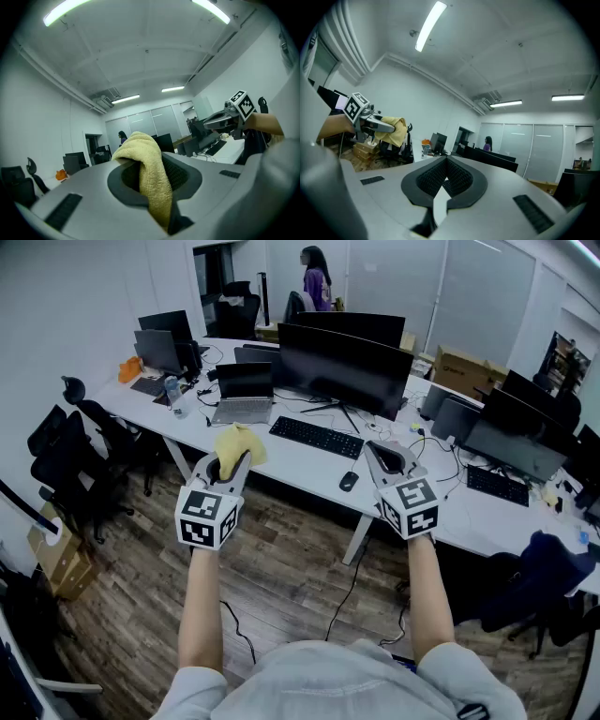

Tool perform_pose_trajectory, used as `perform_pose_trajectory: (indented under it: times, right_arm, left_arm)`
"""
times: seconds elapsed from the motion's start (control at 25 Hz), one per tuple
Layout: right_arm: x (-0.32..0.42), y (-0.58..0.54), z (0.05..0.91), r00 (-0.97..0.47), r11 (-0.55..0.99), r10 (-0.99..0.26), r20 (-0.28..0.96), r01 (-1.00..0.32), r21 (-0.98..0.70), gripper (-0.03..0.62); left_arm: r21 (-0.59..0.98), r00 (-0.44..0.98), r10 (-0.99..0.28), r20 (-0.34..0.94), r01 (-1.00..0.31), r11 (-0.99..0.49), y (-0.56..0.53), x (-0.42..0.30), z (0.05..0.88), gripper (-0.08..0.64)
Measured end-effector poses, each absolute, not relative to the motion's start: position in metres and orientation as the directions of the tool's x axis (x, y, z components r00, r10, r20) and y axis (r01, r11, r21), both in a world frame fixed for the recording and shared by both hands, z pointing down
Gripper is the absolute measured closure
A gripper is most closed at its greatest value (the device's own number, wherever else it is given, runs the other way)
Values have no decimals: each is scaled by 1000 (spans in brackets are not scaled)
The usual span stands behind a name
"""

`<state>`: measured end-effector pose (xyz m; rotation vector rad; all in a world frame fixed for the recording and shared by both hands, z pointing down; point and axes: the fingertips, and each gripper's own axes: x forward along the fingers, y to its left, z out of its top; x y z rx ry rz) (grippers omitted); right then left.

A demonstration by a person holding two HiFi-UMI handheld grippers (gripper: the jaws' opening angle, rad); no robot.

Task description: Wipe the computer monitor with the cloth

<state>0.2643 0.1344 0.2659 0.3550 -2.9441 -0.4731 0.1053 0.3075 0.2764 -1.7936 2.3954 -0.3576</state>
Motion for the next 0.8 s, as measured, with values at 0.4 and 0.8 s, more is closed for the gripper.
perform_pose_trajectory:
  times: [0.4,0.8]
  right_arm:
    - [240,155,265,-968,933,-241,67,-213,289,566]
    - [194,193,269,-966,929,-249,70,-217,300,568]
  left_arm:
    - [-254,-271,-962,40,-934,253,318,86,281,482]
    - [-285,-217,-975,46,-938,196,342,43,283,482]
